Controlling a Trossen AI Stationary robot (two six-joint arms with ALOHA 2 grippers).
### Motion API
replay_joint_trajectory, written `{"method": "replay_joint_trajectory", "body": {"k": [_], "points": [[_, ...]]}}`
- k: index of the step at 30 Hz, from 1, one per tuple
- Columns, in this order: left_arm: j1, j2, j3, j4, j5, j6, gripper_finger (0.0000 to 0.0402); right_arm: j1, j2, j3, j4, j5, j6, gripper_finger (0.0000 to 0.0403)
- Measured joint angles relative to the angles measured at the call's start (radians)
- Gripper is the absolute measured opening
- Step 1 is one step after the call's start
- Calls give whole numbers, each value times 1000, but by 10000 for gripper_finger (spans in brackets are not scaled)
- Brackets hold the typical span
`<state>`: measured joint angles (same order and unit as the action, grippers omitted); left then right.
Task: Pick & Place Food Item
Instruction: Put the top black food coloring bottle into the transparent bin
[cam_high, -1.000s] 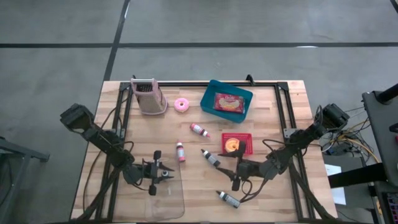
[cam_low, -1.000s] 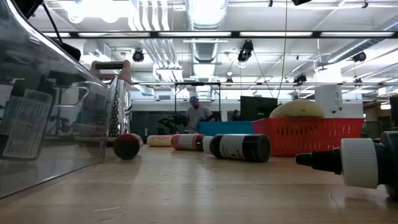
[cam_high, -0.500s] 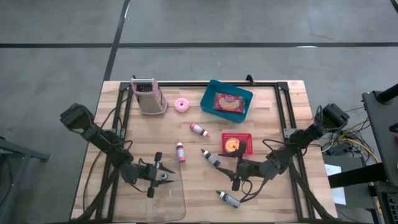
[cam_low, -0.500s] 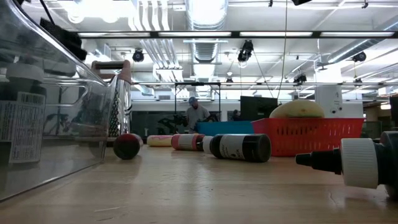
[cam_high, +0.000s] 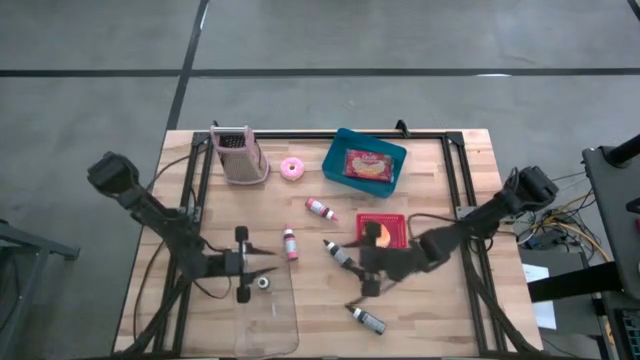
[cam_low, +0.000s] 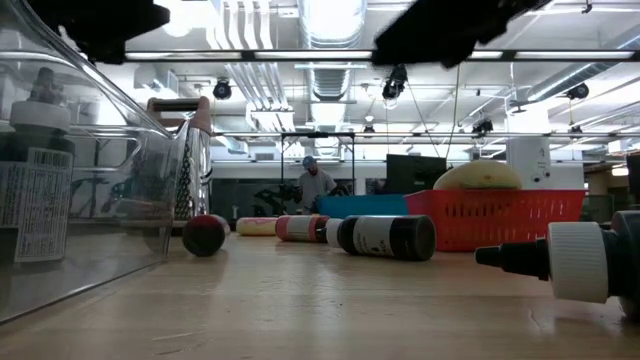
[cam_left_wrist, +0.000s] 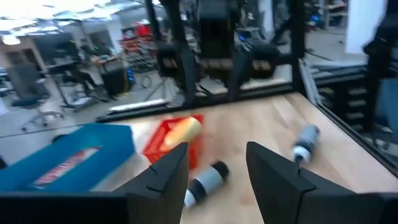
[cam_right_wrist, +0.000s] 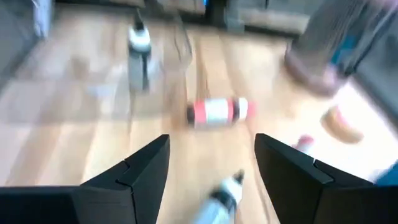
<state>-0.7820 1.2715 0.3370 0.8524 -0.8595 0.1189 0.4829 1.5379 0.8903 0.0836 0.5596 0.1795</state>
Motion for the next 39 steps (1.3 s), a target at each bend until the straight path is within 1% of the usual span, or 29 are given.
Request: {"method": "replay_joint_trajectory", "body": {"k": [2,3,7,9,15,19,25,29,39], "points": [[13,-30,0,0,-6,20,163,-29,19,48,-116,-37,56,224],[20,-45,0,-5,-7,28,163,-46,28,75,-155,-74,73,223],[54,-93,-4,-32,-20,27,163,-128,65,182,-307,-310,152,221],[73,-113,-14,-37,-24,19,163,-166,96,231,-386,-398,171,221],[108,-190,-87,-41,-25,-13,163,-260,201,371,-564,-561,201,221],[114,-243,-143,-39,-24,-48,163,-303,270,420,-660,-618,213,221],[113,-316,-192,-38,-25,-51,163,-323,338,430,-669,-704,276,221],[113,-343,-204,-39,-20,-31,163,-329,374,429,-672,-700,289,221],[113,-351,-208,-37,-17,-7,163,-330,503,484,-683,-698,313,221]]}}
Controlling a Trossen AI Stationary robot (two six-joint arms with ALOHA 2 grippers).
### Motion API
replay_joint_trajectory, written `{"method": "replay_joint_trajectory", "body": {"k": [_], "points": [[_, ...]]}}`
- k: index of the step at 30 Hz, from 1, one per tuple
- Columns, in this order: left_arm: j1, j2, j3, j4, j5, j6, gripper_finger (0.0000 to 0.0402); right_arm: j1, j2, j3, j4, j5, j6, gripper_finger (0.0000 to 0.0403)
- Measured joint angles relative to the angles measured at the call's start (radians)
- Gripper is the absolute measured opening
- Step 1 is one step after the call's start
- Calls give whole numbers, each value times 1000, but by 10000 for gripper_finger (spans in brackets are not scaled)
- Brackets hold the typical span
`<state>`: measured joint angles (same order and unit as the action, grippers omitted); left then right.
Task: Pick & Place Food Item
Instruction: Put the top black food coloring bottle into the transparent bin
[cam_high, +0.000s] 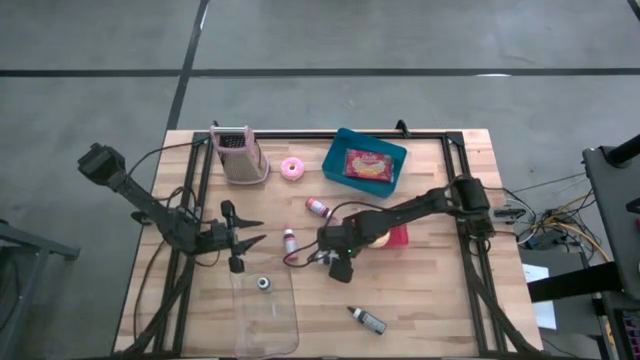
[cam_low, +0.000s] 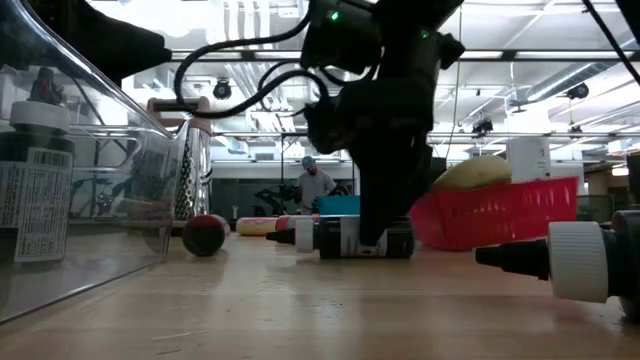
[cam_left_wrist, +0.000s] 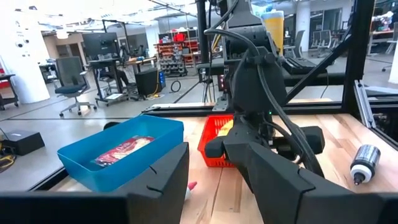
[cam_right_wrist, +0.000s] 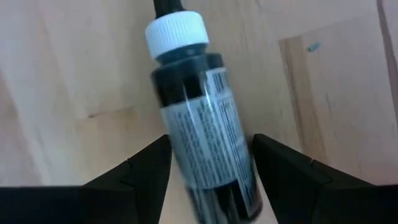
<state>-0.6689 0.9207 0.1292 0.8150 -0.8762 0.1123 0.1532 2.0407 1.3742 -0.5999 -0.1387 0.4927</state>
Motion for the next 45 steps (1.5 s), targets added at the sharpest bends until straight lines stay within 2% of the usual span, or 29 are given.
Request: {"method": "replay_joint_trajectory", "body": {"k": [9,12,17,29,34,40,45], "points": [[0,0,-2,0,0,0,163,7,8,15,10,58,-52,209],[0,0,-2,0,0,0,163,13,1,15,19,65,-65,172],[-1,0,-2,0,0,0,163,22,-1,15,20,63,-90,86],[0,0,-2,0,0,-4,163,31,-75,13,82,69,-102,85],[0,1,-3,0,-1,-4,163,42,-141,14,143,169,-126,85],[0,1,-5,1,1,5,163,82,-183,11,398,290,-260,85],[-1,2,-5,107,28,63,163,107,-182,-3,642,368,-393,85]]}}
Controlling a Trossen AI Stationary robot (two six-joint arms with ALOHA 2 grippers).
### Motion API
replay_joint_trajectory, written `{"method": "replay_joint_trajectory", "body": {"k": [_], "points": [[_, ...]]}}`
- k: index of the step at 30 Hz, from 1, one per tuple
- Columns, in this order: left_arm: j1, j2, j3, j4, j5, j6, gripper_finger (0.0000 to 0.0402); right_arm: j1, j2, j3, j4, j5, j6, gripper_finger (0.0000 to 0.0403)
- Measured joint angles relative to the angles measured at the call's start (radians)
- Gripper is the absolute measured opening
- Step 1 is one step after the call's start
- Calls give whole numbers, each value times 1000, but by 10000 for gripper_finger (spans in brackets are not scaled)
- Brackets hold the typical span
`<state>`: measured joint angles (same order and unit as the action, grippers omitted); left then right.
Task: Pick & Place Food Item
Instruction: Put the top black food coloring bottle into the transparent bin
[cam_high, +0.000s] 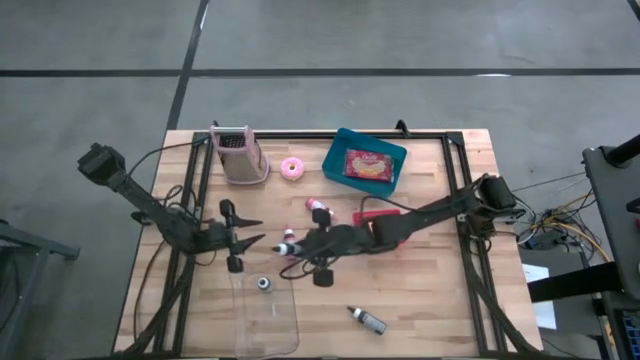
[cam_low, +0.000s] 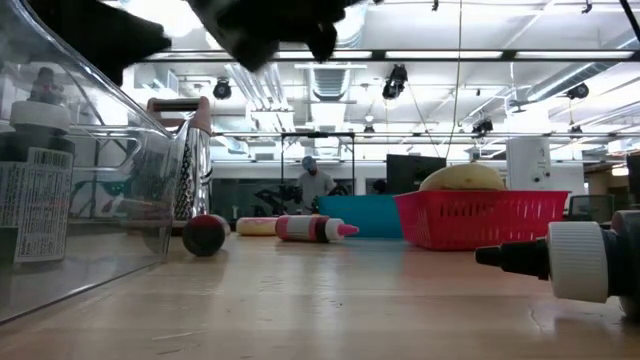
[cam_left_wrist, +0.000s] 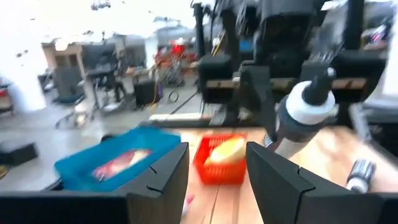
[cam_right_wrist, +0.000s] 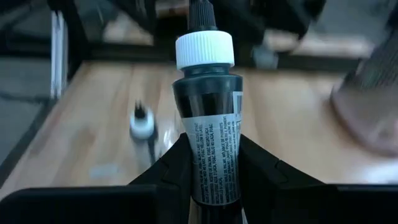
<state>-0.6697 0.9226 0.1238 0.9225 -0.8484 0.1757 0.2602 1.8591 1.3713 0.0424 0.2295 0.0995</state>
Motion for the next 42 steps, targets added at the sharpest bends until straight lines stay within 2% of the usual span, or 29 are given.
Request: {"method": "replay_joint_trajectory", "body": {"k": [4,7,12,18,25,42], "points": [[0,0,0,155,140,92,163,4,0,-43,174,9,-61,85],[0,0,0,215,217,102,163,2,0,-90,311,8,-97,85],[0,0,0,222,232,79,167,-8,0,-154,496,5,-152,84],[26,5,29,221,249,75,207,-51,5,-191,644,-42,-145,84],[92,51,72,217,338,60,252,-83,6,-217,690,-74,-122,84],[232,159,133,214,405,4,255,-97,6,-214,736,-82,-121,84]]}}
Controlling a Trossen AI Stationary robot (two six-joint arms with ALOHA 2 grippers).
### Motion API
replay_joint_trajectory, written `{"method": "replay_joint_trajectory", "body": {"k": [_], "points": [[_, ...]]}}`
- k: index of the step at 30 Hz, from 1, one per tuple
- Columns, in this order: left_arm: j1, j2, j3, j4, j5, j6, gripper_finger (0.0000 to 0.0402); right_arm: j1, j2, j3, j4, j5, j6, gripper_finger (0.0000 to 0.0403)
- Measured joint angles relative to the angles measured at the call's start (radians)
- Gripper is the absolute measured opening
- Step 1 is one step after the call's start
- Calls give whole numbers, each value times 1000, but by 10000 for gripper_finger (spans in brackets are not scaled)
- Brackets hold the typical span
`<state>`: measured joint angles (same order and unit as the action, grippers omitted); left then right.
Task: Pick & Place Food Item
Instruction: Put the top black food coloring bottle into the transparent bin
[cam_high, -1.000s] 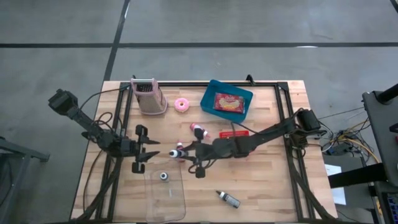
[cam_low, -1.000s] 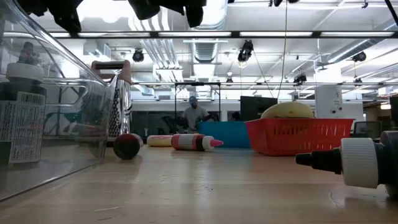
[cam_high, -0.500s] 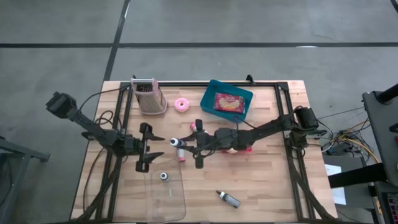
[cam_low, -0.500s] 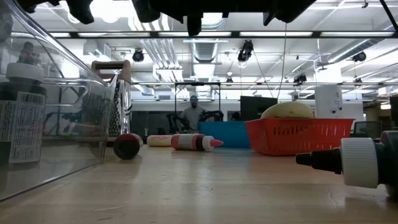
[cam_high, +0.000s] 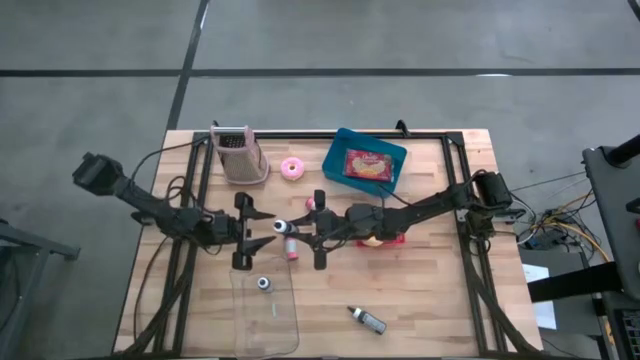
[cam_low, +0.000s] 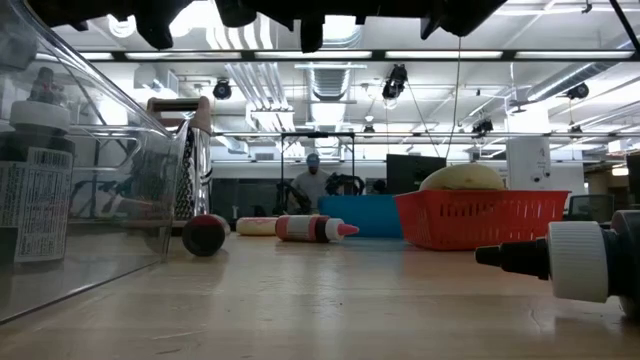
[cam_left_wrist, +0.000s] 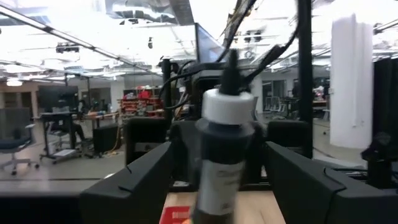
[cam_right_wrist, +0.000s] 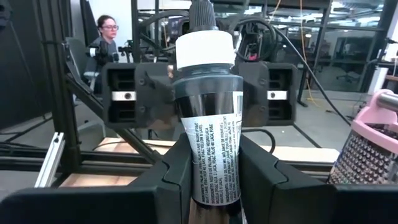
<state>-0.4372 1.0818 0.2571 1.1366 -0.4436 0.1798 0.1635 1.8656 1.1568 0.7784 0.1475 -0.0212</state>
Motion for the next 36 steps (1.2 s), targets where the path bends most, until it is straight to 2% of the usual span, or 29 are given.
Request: {"method": "replay_joint_trajectory", "body": {"k": [11,26,31,36], "points": [[64,64,54,0,81,-28,255,-1,0,0,4,-17,5,84],[96,141,122,0,90,8,252,-1,2,-1,-13,-21,3,84],[98,152,121,0,90,11,224,-1,2,-2,-13,-22,3,84],[98,152,121,1,93,33,166,-2,2,-2,-13,-21,3,84]]}}
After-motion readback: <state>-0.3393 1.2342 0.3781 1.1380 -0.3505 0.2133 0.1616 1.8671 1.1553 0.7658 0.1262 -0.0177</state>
